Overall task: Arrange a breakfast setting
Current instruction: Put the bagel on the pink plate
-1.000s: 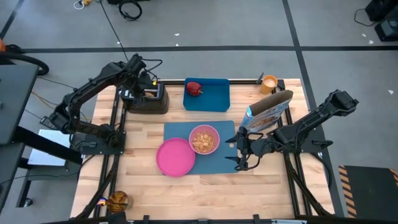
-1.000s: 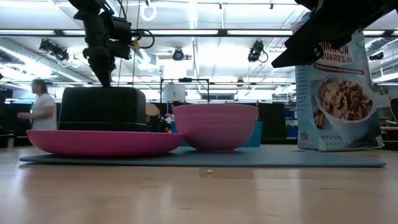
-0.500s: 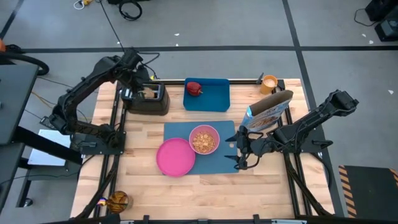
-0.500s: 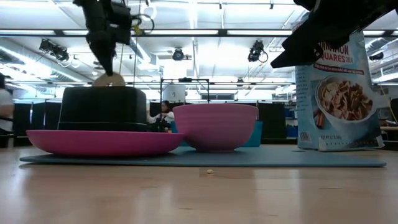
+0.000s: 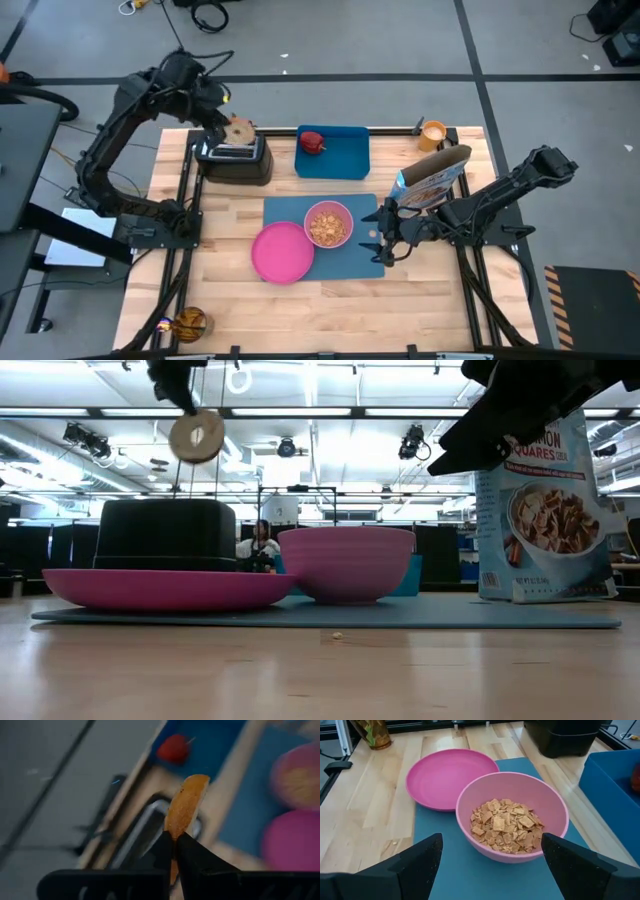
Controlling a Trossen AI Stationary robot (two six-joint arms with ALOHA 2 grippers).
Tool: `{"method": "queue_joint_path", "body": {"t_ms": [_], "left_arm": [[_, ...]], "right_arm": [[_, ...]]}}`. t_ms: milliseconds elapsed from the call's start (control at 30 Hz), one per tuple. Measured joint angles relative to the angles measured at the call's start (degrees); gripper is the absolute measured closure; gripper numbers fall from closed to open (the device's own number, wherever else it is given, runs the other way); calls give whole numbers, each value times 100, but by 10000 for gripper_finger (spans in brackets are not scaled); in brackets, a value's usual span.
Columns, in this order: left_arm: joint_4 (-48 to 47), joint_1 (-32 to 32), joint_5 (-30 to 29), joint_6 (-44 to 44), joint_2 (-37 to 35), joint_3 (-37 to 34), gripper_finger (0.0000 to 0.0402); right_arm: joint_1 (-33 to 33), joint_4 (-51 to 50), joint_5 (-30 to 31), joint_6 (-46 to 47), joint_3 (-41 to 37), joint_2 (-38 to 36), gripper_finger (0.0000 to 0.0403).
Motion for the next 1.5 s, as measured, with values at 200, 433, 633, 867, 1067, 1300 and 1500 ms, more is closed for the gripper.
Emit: {"method": "queue_joint_path", "body": {"t_ms": [200,433,633,867,1067,1300,1500], "left_arm": [[-198,-299,1294,-588,-21,-59,381],[23,-1576,1321,-1423,-199,-1033,381],[1386,-2983,1192,-2471,-349,-2539,380],[3052,-4318,890,-3934,-223,-3826,380],[4330,-5014,763,-5169,-20,-4555,379],[4771,-5211,605,-5617,376,-4891,379],[4936,-5167,574,-5785,681,-4893,379]], "right_arm": [[-10,1,-11,-195,0,0,55],[19,0,-37,-303,0,0,55],[342,-89,-33,-342,0,0,55],[579,-291,-28,-124,0,-3,55],[635,-343,-26,-110,1,-4,55],[635,-323,-39,-179,2,-4,55],[617,-248,-349,-139,0,-2,55]]}}
